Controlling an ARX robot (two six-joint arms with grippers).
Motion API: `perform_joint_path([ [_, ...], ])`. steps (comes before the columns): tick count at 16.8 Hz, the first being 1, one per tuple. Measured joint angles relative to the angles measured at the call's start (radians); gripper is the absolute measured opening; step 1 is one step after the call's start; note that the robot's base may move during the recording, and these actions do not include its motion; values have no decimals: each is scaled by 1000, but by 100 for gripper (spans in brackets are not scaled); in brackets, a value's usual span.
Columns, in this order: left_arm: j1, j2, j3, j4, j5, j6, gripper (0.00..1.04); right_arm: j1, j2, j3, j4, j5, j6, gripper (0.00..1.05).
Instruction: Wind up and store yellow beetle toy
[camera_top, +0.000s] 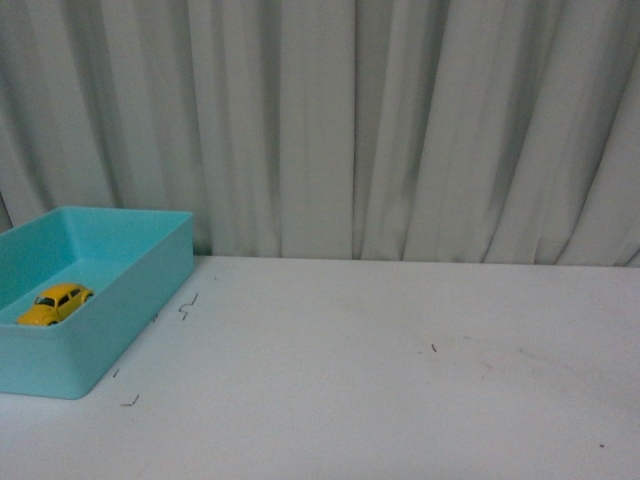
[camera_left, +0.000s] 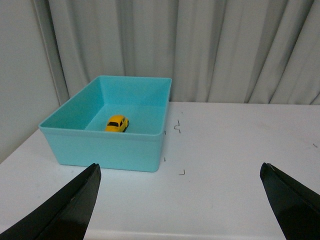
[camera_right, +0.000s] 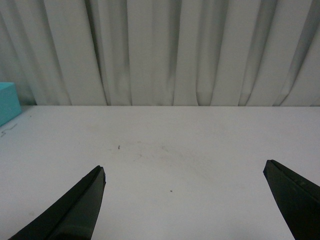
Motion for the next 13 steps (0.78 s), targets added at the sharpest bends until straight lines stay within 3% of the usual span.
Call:
perform_joint_path([
  [13, 0, 0, 0, 0, -1, -3, 98, 0, 0, 0, -3, -1, 0, 98],
])
